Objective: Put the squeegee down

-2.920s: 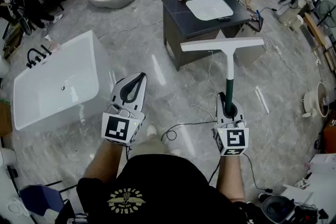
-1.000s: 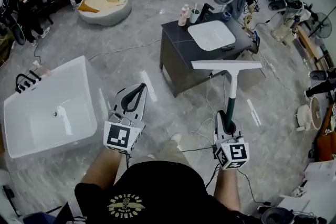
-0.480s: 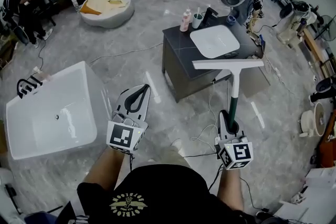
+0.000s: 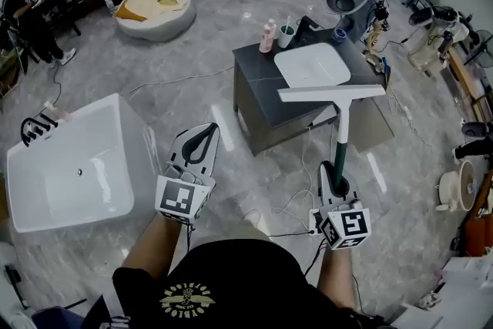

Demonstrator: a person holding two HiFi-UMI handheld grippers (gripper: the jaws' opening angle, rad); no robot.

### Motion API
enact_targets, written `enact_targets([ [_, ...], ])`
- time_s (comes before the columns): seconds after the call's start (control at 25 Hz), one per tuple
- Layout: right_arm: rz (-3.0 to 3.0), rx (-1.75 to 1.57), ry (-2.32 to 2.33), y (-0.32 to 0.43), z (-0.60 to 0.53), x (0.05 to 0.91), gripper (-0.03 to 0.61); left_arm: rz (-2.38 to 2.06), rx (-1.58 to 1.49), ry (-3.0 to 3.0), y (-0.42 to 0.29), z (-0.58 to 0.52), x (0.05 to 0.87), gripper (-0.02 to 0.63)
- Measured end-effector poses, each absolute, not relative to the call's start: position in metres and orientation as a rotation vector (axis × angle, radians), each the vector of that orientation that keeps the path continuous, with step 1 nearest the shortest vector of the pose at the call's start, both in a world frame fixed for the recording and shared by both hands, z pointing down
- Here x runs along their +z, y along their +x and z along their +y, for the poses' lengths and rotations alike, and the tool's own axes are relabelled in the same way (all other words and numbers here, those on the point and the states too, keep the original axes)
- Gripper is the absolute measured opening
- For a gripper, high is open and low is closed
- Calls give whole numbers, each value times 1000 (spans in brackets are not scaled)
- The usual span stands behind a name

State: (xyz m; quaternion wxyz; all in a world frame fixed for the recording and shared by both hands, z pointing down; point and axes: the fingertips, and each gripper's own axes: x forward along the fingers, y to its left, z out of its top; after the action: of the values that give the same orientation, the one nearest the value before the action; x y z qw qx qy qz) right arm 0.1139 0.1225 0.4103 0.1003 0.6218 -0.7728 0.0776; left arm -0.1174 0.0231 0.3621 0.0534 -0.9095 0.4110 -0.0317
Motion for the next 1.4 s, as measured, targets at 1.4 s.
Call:
enact_targets([
  [1.4,-2416,285,1714,180,54,427,38,1279,-140,-2683,-43,-12,353,23],
])
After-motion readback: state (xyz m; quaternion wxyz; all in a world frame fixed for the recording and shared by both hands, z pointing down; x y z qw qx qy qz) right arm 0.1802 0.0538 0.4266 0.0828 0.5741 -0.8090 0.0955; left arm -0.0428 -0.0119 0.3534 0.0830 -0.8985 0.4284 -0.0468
